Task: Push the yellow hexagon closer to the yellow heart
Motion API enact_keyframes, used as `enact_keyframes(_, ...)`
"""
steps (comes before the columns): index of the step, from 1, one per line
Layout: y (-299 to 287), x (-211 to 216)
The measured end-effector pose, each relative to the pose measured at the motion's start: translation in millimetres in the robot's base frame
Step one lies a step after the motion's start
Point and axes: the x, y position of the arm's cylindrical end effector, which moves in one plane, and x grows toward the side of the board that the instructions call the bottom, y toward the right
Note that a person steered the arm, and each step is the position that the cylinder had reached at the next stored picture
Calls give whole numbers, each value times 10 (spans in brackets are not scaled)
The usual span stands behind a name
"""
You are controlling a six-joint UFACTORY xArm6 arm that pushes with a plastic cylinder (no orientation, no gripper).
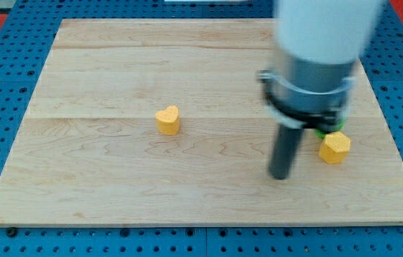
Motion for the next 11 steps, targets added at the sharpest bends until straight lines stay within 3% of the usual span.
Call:
enact_keyframes(1, 822, -15)
enact_keyframes(2, 1287, -287)
enact_keyframes(3, 953, -564)
enact_keyframes(4, 486, -278)
enact_keyframes(6, 228, 149)
enact_keyframes(8, -667, -502)
enact_keyframes(10, -314, -771)
enact_keyframes(11, -508, -904)
